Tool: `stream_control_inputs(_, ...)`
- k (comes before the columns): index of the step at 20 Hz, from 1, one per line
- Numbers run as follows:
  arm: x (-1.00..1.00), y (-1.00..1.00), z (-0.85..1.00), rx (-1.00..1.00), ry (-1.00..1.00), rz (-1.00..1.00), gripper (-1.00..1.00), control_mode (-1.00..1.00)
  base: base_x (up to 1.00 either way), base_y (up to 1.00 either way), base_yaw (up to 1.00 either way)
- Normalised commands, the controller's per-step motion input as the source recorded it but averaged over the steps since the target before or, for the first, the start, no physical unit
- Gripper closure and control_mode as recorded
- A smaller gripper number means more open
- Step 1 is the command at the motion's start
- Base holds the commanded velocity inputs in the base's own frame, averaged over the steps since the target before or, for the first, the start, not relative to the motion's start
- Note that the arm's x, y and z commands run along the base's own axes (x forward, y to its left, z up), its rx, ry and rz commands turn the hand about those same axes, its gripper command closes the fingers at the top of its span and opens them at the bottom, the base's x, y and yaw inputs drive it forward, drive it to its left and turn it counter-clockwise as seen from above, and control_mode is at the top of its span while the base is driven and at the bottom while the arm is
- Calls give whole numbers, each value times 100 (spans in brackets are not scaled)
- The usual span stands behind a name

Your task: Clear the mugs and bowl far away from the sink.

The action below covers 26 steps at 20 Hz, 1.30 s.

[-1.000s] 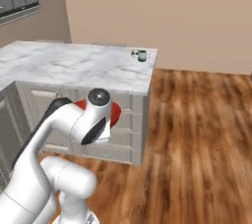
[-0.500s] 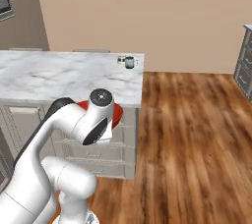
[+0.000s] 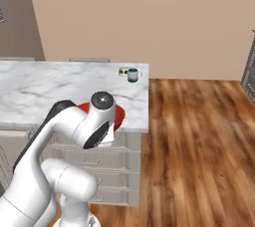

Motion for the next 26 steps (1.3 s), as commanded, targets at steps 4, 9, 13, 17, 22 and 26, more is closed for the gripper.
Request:
stream_control_inputs(4, 0, 0, 0, 0, 0, 0, 100, 100, 84, 42, 0)
stream_control_inputs(9, 0, 0, 0, 0, 0, 0, 100, 100, 59, 29, 0)
stream_control_inputs(13, 6, 0, 0, 0, 0, 0, 100, -100, 22, 4, 0)
stream_control_inputs(17, 28, 0, 0, 0, 0, 3, 100, -100, 0, 0, 0)
stream_control_inputs(22, 41, -6, 0, 0, 0, 18, 100, -100, 0, 0, 0)
stream_control_inputs(26, 67, -29, -1, -1, -5, 23, 100, -100, 0, 0, 0)
